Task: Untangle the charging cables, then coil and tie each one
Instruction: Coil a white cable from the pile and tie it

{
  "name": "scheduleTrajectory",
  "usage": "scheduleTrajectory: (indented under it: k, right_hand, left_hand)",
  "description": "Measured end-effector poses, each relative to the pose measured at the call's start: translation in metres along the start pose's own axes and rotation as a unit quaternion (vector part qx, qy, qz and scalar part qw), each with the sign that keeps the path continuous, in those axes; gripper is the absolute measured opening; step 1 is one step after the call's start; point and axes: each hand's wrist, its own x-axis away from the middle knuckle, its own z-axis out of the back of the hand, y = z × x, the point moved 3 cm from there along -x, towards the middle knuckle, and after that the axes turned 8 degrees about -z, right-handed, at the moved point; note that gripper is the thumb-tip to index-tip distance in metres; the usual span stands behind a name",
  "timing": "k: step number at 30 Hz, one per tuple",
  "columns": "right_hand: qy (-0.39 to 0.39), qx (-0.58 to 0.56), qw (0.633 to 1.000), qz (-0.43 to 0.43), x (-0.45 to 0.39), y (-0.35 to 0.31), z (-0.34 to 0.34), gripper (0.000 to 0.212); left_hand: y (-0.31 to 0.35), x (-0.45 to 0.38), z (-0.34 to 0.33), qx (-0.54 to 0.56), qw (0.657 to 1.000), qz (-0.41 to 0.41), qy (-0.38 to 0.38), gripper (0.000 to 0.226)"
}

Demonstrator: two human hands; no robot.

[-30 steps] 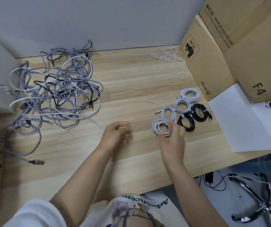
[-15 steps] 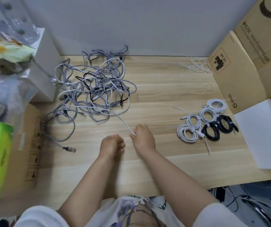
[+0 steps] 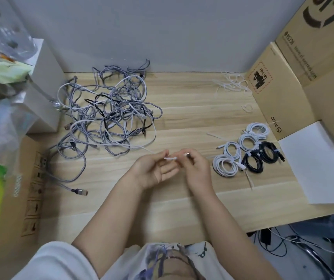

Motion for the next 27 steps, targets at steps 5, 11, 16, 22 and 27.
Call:
scheduleTrajectory:
  k: [5,11,16,22,27]
  right_hand:
    - [0.02,-0.464,0.875,-0.135,-0.007,-0.036,0.023,0.025]
    - [0.076,-0.395,0.91,-0.096,-0.011,-0.046,0.068,0.034]
    - [0.102,-0.202,0.968,-0.104,-0.007,-0.045,0.06,0.025]
    - [-0.047,0.051,0.997,0.037,0.001,-0.056,0.018,0.047]
    - [-0.109,0.059,0.991,-0.043,-0.001,-0.059,-0.006,0.021]
  left_hand:
    - [0.03,0.001,0.022,0.142,0.986,-0.062,0.068,0.027]
    - [0.06,0.014,0.073,0.147,0.958,-0.168,0.179,0.027]
    - [0.075,0.038,0.033,-0.093,0.938,-0.295,0.156,0.018]
    - [0.064,0.076,-0.046,-0.542,0.732,-0.413,-0.013,0.005]
    - [0.055,0.106,-0.076,-0.549,0.689,-0.428,-0.202,0.013]
